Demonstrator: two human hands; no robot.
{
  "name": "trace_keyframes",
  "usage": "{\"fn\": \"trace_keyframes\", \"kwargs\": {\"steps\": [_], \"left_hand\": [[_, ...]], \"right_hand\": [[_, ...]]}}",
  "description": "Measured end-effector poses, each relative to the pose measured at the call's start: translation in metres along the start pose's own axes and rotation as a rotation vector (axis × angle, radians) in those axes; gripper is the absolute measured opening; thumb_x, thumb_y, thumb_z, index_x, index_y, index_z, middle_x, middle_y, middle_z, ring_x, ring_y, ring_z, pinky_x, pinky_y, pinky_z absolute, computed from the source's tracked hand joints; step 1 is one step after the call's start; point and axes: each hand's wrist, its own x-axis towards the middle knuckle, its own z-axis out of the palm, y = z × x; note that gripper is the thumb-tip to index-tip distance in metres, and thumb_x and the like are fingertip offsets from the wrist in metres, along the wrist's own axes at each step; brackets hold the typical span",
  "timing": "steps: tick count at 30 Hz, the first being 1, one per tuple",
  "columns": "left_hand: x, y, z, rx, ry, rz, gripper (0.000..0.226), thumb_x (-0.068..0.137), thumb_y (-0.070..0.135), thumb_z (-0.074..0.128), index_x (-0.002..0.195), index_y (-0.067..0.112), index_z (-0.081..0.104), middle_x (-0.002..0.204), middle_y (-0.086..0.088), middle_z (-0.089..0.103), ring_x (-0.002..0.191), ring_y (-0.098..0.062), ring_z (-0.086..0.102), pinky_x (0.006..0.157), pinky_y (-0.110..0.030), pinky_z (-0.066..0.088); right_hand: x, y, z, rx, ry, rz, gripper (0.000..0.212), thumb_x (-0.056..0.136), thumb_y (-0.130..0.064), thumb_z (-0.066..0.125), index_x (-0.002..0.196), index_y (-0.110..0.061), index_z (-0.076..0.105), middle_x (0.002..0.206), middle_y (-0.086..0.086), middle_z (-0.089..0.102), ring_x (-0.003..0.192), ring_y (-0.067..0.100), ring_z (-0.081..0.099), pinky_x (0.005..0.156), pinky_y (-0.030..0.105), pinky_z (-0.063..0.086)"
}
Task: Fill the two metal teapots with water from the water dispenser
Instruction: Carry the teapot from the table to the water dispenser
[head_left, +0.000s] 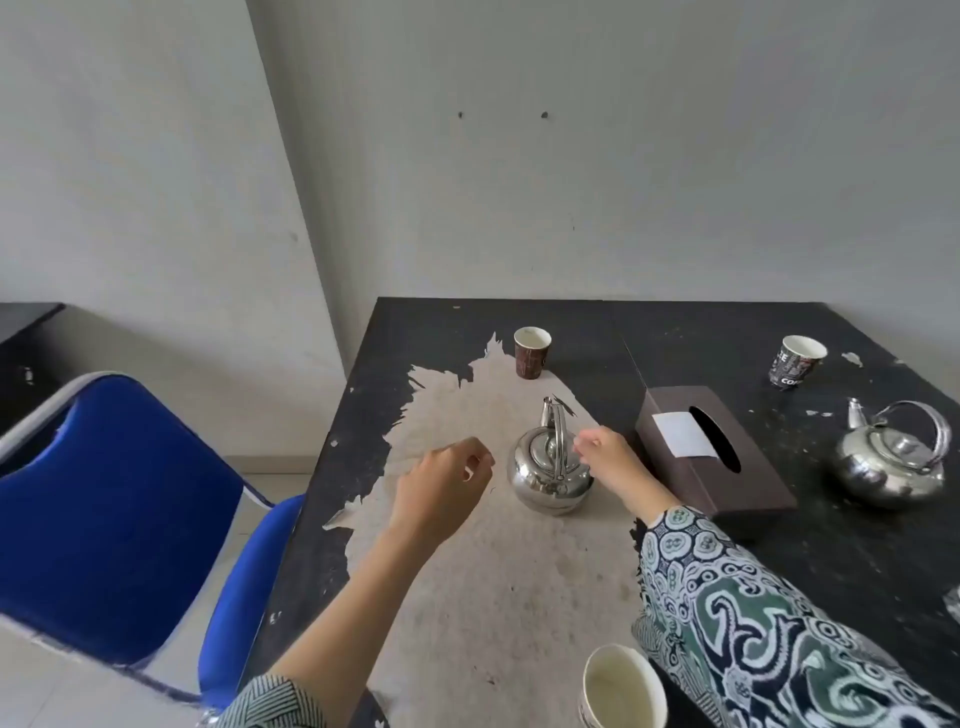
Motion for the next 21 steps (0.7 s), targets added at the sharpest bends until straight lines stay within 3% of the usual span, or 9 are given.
{"fn": "trace_keyframes", "kwargs": {"steps": [5,7,11,14,19,21], "left_hand": [[0.009,-0.031,0.006,-0.039,-0.026,-0.016,0.017,0.093,0.028,0.045,0.097,0.027,0.061,0.096,0.009,0.069,0.085,-0.011,0.063,0.075,-0.037,0.055],[0.007,-0.038,0.004,-0.069,-0.021,-0.020,0.016,0.093,0.025,0.046,0.097,0.026,0.062,0.097,0.008,0.068,0.087,-0.011,0.063,0.076,-0.039,0.055],[-0.002,-0.046,-0.013,-0.082,-0.002,-0.031,0.017,0.094,0.024,0.046,0.100,0.026,0.062,0.100,0.006,0.069,0.090,-0.012,0.063,0.079,-0.039,0.054],[-0.010,-0.042,-0.033,-0.122,0.026,-0.011,0.018,0.095,0.022,0.047,0.104,0.023,0.062,0.105,0.002,0.067,0.094,-0.014,0.063,0.084,-0.042,0.054],[-0.026,-0.022,-0.075,-0.228,0.130,0.055,0.021,0.095,0.024,0.048,0.113,0.020,0.056,0.116,0.002,0.059,0.103,-0.012,0.055,0.089,-0.029,0.048],[-0.038,-0.012,-0.095,-0.301,0.180,0.067,0.023,0.095,0.024,0.047,0.117,0.019,0.054,0.120,0.001,0.056,0.110,-0.014,0.051,0.095,-0.031,0.045]], "right_hand": [[0.020,-0.010,0.027,0.324,-0.014,0.163,0.024,0.094,-0.020,0.043,0.097,-0.003,0.060,0.080,0.004,0.062,0.082,0.021,0.055,0.088,0.042,0.046],[0.025,-0.013,0.031,0.365,0.013,0.157,0.024,0.094,-0.015,0.043,0.102,0.002,0.058,0.075,0.004,0.061,0.083,0.022,0.058,0.082,0.040,0.045],[0.019,-0.030,0.035,0.440,0.016,0.089,0.024,0.094,-0.005,0.038,0.077,-0.003,0.056,0.071,0.000,0.057,0.067,0.015,0.056,0.067,0.030,0.043],[-0.002,-0.049,0.030,0.454,-0.074,-0.003,0.026,0.095,-0.007,0.040,0.076,-0.004,0.057,0.066,-0.001,0.054,0.062,0.014,0.051,0.065,0.028,0.042],[-0.051,-0.095,0.014,0.517,-0.231,-0.141,0.029,0.095,-0.011,0.040,0.073,-0.007,0.059,0.055,-0.002,0.044,0.051,0.009,0.040,0.057,0.023,0.035],[-0.074,-0.120,0.008,0.499,-0.303,-0.212,0.029,0.095,-0.011,0.041,0.073,-0.005,0.058,0.052,-0.004,0.042,0.050,0.008,0.038,0.055,0.022,0.033]]}}
